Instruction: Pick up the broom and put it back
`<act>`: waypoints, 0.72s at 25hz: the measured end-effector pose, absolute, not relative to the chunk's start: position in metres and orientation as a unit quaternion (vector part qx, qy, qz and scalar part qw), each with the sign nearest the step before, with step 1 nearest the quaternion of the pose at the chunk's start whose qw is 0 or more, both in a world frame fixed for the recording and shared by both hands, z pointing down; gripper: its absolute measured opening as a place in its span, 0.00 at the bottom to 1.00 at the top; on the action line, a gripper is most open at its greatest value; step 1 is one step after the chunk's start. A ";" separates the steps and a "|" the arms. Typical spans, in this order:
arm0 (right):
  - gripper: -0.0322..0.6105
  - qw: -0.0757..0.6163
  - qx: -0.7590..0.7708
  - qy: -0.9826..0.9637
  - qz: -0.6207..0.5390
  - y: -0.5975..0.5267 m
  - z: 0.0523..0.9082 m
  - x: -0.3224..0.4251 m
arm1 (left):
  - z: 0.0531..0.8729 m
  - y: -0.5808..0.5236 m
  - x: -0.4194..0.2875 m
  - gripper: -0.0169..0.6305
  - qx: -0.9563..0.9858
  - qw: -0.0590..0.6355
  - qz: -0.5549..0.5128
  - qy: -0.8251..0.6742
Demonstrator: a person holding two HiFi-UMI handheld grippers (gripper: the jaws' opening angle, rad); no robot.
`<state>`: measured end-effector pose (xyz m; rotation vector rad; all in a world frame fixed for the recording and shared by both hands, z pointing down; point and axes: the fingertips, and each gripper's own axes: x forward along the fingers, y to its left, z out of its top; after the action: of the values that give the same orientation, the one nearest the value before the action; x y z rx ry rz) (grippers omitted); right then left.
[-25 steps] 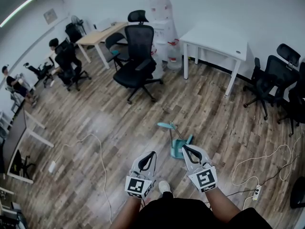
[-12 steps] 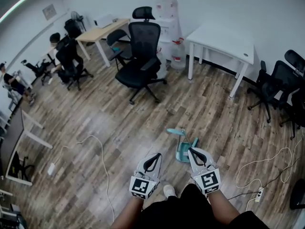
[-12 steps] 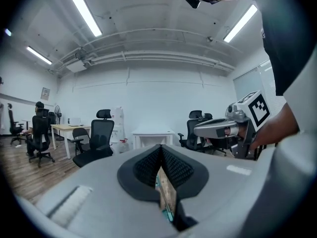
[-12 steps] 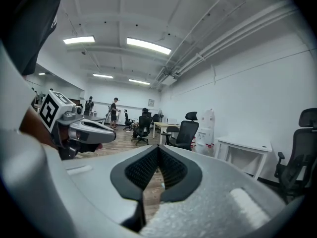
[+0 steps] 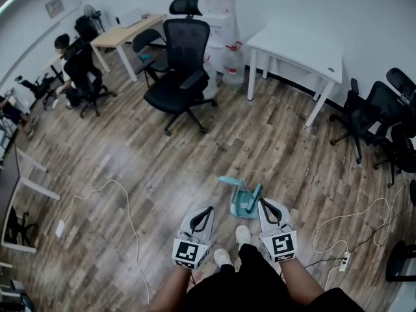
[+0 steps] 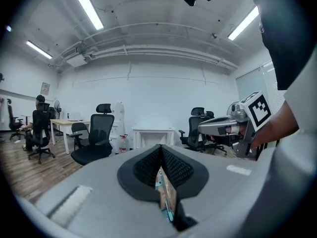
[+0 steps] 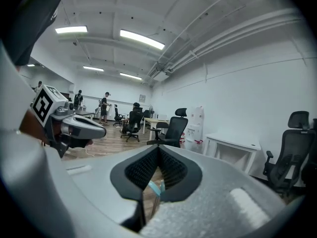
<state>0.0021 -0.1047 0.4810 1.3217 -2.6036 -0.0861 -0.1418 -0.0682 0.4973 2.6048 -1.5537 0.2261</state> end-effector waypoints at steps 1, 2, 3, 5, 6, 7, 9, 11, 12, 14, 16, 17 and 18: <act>0.05 0.114 0.445 -0.888 -0.029 -0.109 0.484 0.001 | 0.498 -0.073 -0.142 0.05 0.855 0.047 0.069 -0.513; 0.05 0.119 0.440 -0.890 -0.028 -0.113 0.488 0.000 | 0.498 -0.079 -0.142 0.05 0.854 0.041 0.063 -0.515; 0.05 0.124 0.435 -0.892 -0.027 -0.117 0.492 -0.001 | 0.499 -0.084 -0.142 0.05 0.852 0.039 0.061 -0.518; 0.05 0.134 0.423 -0.896 -0.021 -0.125 0.504 -0.002 | 0.504 -0.093 -0.141 0.05 0.850 0.046 0.067 -0.521; 0.05 0.140 0.417 -0.898 -0.016 -0.129 0.511 -0.003 | 0.509 -0.097 -0.141 0.05 0.849 0.050 0.069 -0.521; 0.06 0.145 0.411 -0.900 -0.009 -0.133 0.518 -0.004 | 0.514 -0.101 -0.140 0.05 0.848 0.053 0.071 -0.522; 0.11 0.158 0.399 -0.903 0.004 -0.142 0.535 -0.006 | 0.523 -0.108 -0.139 0.05 0.846 0.062 0.081 -0.523; 0.12 0.172 0.388 -0.905 0.015 -0.151 0.554 -0.008 | 0.532 -0.115 -0.140 0.05 0.844 0.064 0.085 -0.525; 0.14 0.179 0.383 -0.906 0.020 -0.154 0.564 -0.009 | 0.536 -0.118 -0.140 0.05 0.844 0.066 0.088 -0.526; 0.19 0.194 0.372 -0.907 0.029 -0.161 0.583 -0.011 | 0.543 -0.121 -0.142 0.05 0.841 0.072 0.095 -0.528; 0.22 0.208 0.362 -0.908 0.035 -0.169 0.600 -0.011 | 0.550 -0.125 -0.142 0.05 0.838 0.079 0.102 -0.531; 0.23 0.215 0.357 -0.908 0.037 -0.173 0.608 -0.011 | 0.554 -0.127 -0.142 0.05 0.836 0.082 0.104 -0.533; 0.25 0.221 0.353 -0.908 0.040 -0.176 0.617 -0.012 | 0.557 -0.129 -0.142 0.05 0.835 0.086 0.107 -0.533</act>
<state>-0.0122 -0.1763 0.6170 0.9743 -2.5107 0.1109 -0.1421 -0.1290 0.5573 2.4882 -1.5904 0.3187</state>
